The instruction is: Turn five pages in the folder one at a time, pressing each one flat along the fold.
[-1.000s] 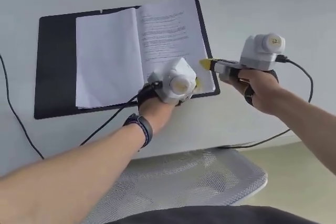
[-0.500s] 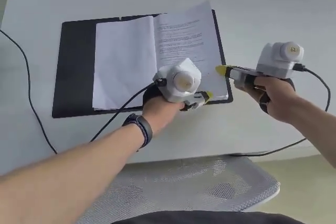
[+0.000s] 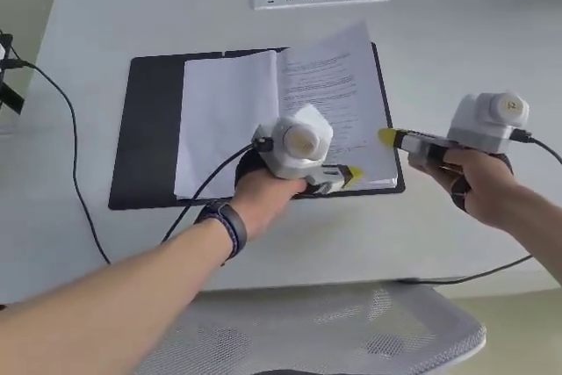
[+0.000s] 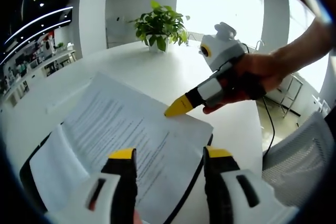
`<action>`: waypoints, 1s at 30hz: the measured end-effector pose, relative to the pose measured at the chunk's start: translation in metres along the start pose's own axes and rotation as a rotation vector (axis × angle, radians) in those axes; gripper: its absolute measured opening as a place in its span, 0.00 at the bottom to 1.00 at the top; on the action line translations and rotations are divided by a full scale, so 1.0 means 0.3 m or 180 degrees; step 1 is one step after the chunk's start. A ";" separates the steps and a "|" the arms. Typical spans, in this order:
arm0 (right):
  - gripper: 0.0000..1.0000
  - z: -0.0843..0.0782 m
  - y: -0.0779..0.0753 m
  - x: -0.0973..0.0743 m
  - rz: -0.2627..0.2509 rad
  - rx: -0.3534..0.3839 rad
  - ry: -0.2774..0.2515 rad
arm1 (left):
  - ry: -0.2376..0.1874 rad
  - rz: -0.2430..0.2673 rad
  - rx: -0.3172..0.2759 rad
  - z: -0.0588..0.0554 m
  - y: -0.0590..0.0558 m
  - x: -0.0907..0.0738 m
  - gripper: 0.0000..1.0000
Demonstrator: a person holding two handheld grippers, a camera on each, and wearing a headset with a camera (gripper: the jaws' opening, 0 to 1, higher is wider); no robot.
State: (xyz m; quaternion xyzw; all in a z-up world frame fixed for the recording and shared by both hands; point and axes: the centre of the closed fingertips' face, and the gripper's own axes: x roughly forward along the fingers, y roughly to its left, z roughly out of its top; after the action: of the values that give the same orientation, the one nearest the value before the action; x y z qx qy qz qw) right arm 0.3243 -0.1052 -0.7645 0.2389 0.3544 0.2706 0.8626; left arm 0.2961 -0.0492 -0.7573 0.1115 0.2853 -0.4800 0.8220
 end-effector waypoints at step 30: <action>0.00 0.112 0.174 -0.037 0.0282 -0.0211 -0.0188 | -0.0163 0.0356 -0.0295 -0.045 0.196 -0.298 0.68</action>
State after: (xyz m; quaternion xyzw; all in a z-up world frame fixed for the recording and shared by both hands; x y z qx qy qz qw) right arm 0.3270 -0.0811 -0.7062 0.2335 0.3087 0.3130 0.8673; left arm 0.3076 0.0521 -0.7221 0.0768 0.2795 -0.4223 0.8589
